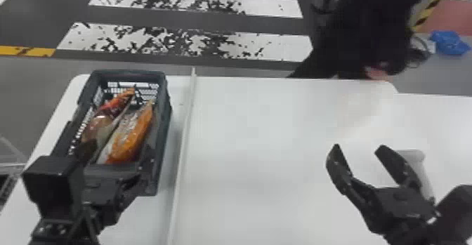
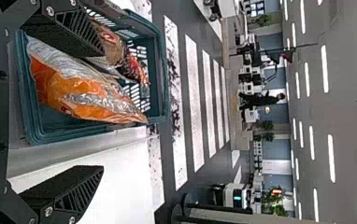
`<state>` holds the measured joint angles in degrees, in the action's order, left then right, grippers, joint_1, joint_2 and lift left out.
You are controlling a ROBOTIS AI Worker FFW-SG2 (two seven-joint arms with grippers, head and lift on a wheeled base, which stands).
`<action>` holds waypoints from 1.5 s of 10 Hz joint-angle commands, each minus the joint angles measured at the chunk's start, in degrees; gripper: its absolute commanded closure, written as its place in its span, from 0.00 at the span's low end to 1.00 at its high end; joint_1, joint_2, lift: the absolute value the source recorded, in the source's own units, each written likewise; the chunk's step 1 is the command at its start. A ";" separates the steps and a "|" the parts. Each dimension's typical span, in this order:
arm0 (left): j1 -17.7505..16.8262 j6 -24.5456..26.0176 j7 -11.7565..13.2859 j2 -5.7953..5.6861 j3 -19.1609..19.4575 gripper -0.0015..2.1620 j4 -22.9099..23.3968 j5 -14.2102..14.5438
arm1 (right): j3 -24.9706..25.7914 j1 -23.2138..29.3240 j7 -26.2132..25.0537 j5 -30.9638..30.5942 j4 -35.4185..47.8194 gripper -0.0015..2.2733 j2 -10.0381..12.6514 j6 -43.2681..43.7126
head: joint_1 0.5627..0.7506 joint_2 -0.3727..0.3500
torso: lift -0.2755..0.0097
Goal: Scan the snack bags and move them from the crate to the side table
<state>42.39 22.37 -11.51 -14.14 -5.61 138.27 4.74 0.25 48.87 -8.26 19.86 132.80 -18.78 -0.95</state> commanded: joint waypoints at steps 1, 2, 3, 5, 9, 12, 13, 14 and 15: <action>-1.43 0.27 -0.26 0.07 0.52 0.07 -1.34 -0.08 | -0.17 -0.09 0.00 0.00 -0.08 0.06 -0.03 -0.06 | 0.70 0.45 | 0.66; -2.05 0.27 -0.35 0.16 0.52 0.07 -2.22 -0.08 | -0.17 0.00 0.00 0.00 -0.08 0.06 -0.03 -0.06 | 0.70 0.45 | 0.66; -2.58 0.27 -0.53 0.16 0.43 0.07 -3.27 -0.08 | -0.25 -0.09 0.00 0.00 -0.17 0.06 -0.03 -0.24 | 0.70 0.47 | 0.66; -3.54 -0.09 -0.97 0.16 0.25 0.07 -5.03 -0.52 | -0.43 -0.17 0.00 0.09 -0.17 0.06 -0.12 -0.24 | 0.70 0.48 | 0.66; -4.77 0.09 0.00 0.16 0.34 0.36 -6.44 -0.96 | -0.43 -0.35 0.00 1.58 -0.35 0.06 -0.21 -0.24 | 0.70 0.49 | 0.66; -4.77 -0.96 -1.76 0.16 0.25 0.88 -6.70 -1.40 | -0.34 -0.35 -0.09 1.85 -0.35 0.06 -0.21 -0.24 | 0.70 0.49 | 0.66; -4.51 -1.84 -1.85 0.16 0.17 0.88 -6.61 -1.75 | -0.34 -0.35 -0.09 1.93 -0.35 0.06 -0.30 -0.24 | 0.70 0.50 | 0.66; -4.16 -2.37 -2.81 0.16 0.08 0.88 -6.00 -2.19 | -0.34 -0.35 -0.09 1.93 -0.35 0.06 -0.38 -0.24 | 0.70 0.50 | 0.66; -3.54 -2.72 -3.52 0.07 -0.01 0.88 -4.59 -2.80 | -0.34 -0.35 -0.09 2.02 -0.35 0.06 -0.38 -0.24 | 0.70 0.50 | 0.66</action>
<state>38.50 19.91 -15.02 -14.02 -5.58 132.94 2.33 -0.09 48.51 -8.35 21.86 132.45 -19.14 -1.19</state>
